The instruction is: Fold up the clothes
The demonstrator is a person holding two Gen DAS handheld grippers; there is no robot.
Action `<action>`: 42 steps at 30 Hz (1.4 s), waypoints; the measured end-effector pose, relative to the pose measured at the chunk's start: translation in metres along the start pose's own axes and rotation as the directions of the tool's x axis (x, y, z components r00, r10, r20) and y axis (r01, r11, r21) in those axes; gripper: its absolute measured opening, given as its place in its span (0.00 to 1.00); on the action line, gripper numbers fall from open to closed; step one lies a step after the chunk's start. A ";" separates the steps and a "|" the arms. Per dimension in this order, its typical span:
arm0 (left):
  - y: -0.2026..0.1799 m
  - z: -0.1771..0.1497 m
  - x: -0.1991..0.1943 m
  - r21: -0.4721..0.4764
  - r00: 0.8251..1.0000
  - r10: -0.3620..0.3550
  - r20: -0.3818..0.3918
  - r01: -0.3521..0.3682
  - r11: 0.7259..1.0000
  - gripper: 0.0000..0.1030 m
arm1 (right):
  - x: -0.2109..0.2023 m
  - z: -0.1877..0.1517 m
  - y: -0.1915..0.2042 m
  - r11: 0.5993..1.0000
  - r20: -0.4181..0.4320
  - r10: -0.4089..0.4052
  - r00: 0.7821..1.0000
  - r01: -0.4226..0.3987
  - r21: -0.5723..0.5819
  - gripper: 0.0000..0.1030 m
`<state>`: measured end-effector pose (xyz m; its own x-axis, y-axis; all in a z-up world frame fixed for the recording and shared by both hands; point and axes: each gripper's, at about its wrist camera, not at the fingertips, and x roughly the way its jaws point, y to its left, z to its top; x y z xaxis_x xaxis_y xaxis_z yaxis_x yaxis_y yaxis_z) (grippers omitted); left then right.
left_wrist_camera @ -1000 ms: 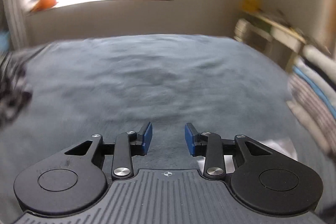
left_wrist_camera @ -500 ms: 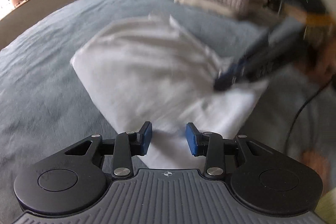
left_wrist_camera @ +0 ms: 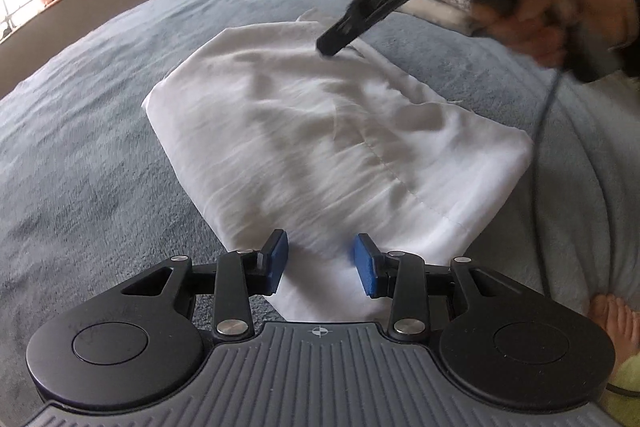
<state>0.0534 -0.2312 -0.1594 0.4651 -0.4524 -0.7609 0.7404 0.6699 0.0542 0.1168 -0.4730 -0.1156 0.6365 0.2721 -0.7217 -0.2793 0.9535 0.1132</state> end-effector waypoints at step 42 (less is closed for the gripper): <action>0.006 0.023 -0.017 -0.004 0.997 -0.072 0.032 0.073 0.997 0.43 | -0.092 -0.111 -0.064 0.740 -0.057 0.301 0.952 -0.195 0.644 0.33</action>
<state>0.0611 -0.2324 -0.1314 0.4256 -0.5186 -0.7416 0.7704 0.6375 -0.0036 -0.0032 -0.5737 -0.1325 0.4812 0.5386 -0.6917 0.1321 0.7355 0.6646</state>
